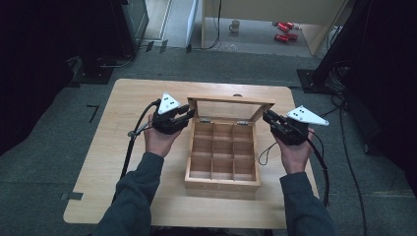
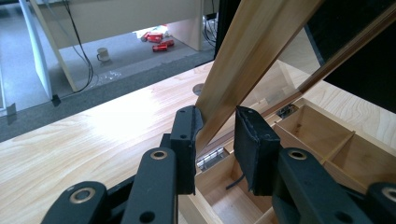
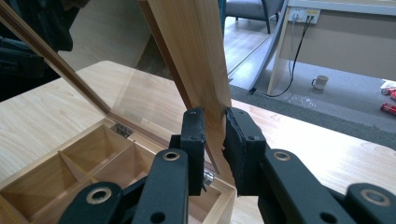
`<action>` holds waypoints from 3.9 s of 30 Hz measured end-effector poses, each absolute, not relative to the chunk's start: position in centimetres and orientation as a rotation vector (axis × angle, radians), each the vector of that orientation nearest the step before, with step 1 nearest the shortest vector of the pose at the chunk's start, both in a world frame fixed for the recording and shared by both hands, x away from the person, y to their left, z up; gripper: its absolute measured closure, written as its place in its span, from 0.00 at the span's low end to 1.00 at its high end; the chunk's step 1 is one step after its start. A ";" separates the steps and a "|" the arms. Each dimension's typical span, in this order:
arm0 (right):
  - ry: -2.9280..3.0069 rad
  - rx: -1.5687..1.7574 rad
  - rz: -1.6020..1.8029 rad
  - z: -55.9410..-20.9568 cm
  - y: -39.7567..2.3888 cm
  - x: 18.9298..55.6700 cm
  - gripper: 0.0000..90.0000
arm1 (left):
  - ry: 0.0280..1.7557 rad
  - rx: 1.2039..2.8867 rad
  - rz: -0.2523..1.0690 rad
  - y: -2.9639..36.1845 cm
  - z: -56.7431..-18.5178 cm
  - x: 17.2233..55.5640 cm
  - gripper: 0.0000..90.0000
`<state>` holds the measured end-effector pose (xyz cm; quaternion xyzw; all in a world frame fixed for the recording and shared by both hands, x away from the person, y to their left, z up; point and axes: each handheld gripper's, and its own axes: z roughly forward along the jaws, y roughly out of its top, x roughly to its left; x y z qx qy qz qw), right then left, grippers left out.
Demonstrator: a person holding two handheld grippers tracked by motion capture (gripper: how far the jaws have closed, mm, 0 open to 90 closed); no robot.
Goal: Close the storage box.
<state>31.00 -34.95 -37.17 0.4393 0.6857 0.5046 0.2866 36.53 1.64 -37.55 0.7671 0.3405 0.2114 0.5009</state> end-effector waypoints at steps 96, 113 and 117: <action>1.840 1.109 1.316 -39.4 -33.5 20.3 0.81 | 0.694 1.841 0.519 3.7 -39.2 25.8 0.74; 1.838 1.119 1.280 -40.0 -33.1 19.7 0.80 | 0.696 1.830 0.506 3.8 -39.6 24.7 0.73; 1.847 1.128 1.271 -40.2 -33.0 19.5 0.80 | 0.699 1.836 0.504 3.9 -39.8 24.5 0.73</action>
